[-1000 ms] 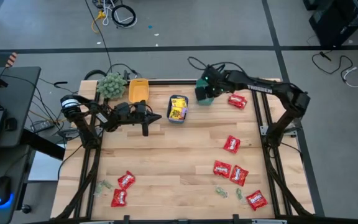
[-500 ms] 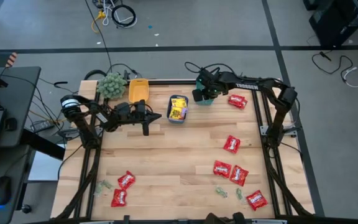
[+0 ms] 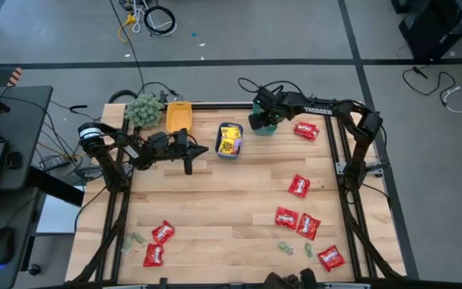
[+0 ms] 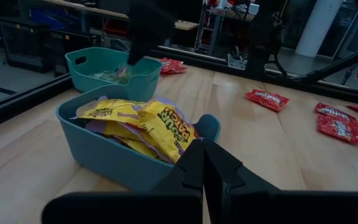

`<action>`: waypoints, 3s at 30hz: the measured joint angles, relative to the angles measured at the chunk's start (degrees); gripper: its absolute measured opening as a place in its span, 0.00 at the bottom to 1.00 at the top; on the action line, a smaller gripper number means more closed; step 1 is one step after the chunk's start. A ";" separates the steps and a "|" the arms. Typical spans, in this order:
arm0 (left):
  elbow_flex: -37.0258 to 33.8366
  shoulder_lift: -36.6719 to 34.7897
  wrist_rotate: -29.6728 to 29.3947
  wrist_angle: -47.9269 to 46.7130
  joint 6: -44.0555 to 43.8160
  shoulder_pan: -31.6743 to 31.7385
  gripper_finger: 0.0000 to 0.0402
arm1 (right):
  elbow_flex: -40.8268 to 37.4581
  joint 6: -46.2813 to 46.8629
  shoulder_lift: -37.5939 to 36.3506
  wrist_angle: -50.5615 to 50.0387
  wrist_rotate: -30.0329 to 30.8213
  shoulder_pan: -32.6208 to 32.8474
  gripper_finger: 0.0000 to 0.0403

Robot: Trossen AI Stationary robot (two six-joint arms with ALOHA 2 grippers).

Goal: Sort candy
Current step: Put the green gummy into the green bin

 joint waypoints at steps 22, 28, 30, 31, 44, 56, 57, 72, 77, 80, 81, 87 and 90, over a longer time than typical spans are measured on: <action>0.00 -0.02 0.22 0.02 0.02 0.00 0.00 | -11.13 0.81 -22.40 -16.27 1.59 39.86 0.01; 0.00 -0.02 0.22 0.04 -0.32 0.00 0.00 | -19.61 17.45 -24.16 -4.83 -1.80 56.44 0.01; 0.00 -0.02 0.22 0.00 -1.29 0.00 0.00 | -20.43 22.36 -22.59 0.22 -2.51 61.20 0.02; 0.00 -0.01 0.30 -0.09 -1.38 0.00 0.00 | -20.45 24.40 -21.47 2.06 -2.71 63.21 0.02; 0.00 -0.02 0.39 -1.07 -1.46 0.00 0.00 | -16.93 33.43 -6.31 7.46 -11.48 74.53 0.42; 0.00 -0.02 0.39 -1.37 -1.49 0.00 0.00 | -16.36 27.68 -4.15 8.43 -12.40 74.37 0.27; -0.02 -0.02 0.39 -1.36 -1.49 -0.02 0.00 | -16.36 27.25 -4.20 8.56 -12.25 74.21 0.21; 0.00 -0.02 0.38 -1.25 -1.49 -0.02 0.00 | -11.70 10.89 -8.38 5.84 -6.98 64.29 0.00; 0.00 0.00 0.38 -1.26 -1.48 -0.01 0.00 | -8.01 -0.71 -11.32 2.97 -1.12 51.03 0.00; -0.01 0.00 0.37 -1.29 -1.49 -0.01 0.00 | -6.18 -6.41 -11.69 3.05 1.03 41.42 0.00; -0.02 0.00 0.37 -1.34 -1.49 -0.02 0.00 | -5.78 -8.20 -11.69 3.14 1.35 38.35 0.00; -0.02 0.00 0.37 -1.30 -1.49 0.00 0.00 | -5.57 -13.97 -11.69 3.80 1.55 20.21 0.00; -0.02 0.00 0.37 -1.29 -1.49 0.00 0.00 | -5.57 -14.77 -11.69 4.72 1.52 12.96 0.00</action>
